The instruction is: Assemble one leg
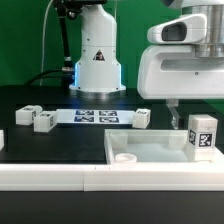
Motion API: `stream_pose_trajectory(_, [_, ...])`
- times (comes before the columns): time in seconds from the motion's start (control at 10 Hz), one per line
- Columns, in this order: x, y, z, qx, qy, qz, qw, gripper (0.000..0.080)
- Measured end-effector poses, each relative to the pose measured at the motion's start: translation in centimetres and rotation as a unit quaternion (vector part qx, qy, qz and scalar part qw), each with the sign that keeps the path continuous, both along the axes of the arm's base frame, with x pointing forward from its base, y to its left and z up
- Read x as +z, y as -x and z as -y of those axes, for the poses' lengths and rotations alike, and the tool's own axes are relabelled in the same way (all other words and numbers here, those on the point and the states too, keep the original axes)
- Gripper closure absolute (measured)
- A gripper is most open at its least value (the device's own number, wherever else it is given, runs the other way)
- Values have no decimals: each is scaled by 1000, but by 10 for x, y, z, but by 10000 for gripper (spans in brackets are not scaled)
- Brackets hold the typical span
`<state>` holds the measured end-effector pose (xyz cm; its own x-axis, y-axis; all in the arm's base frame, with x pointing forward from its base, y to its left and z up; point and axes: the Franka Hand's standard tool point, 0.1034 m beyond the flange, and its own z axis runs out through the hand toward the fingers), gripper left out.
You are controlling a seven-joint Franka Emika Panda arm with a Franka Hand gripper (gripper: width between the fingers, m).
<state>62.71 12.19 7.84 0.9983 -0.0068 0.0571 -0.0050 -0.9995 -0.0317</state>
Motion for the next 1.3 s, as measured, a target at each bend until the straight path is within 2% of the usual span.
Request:
stream_pose_trajectory(0.1, [0,0,0,0,0,0,1000,251])
stream_pose_trajectory(0.2, [0,0,0,-1,0,0,1000,251])
stream_pose_trajectory(0.3, [0,0,0,-1,0,0,1000,437])
stream_pose_trajectory(0.4, [0,0,1,-1,0,0,1000,437])
stream_pose_trajectory(0.5, [0,0,1,-8,-1,0,1000,509])
stream_pose_trajectory(0.7, [0,0,1,-16,-1,0,1000,509])
stream_pose_trajectory(0.9, [2,-1,3,-132,-12,-3,991,509])
stream_pose_trajectory(1.1, [2,-2,5,-230,-19,-7,973,509])
stream_pose_trajectory(1.3, [1,0,6,-329,-25,-11,944,509])
